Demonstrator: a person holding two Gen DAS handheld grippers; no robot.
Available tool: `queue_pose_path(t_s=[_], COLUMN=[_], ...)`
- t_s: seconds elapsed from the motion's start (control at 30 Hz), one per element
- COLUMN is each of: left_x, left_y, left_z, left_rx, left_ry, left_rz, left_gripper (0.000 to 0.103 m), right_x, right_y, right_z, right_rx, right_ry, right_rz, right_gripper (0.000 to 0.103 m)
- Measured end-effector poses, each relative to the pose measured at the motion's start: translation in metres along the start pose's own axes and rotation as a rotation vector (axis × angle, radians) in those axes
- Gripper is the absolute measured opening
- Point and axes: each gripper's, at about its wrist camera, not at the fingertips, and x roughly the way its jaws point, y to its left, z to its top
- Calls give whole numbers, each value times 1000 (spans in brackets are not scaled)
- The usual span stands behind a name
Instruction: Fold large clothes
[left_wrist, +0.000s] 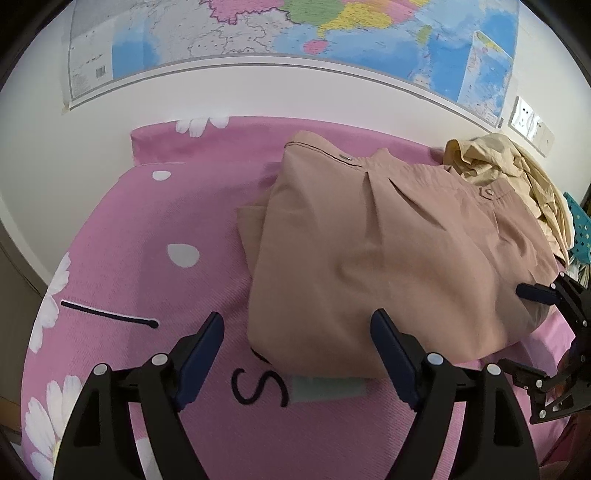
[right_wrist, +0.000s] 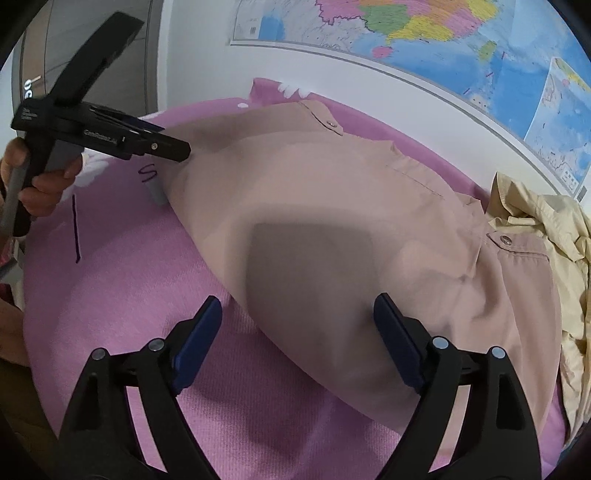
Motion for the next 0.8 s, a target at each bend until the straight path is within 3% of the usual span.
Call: queue_pose_path(t_s=[0.3, 0.4, 0.53, 0.67, 0.8], left_x=[-2, -3, -6, -10, -13], left_y=[-10, -9, -8, -9, -12], left_z=[-10, -14, -19, -27, -34], left_rx=[6, -7, -25, -50, -84], left_ry=[9, 13, 26, 46, 71], left_rz=[-36, -56, -87, -177, -333], left_gripper=[80, 80, 80, 80, 80], right_x=[12, 17, 20, 13, 6], right_y=[6, 7, 5, -5, -26], right_z=[3, 6, 11, 21, 27], right_rx=[-39, -55, -56, -3, 119], right_ry=[20, 26, 26, 5, -21], right_rz=[-44, -67, -60, 4, 92], right_gripper=[86, 82, 69, 33, 29])
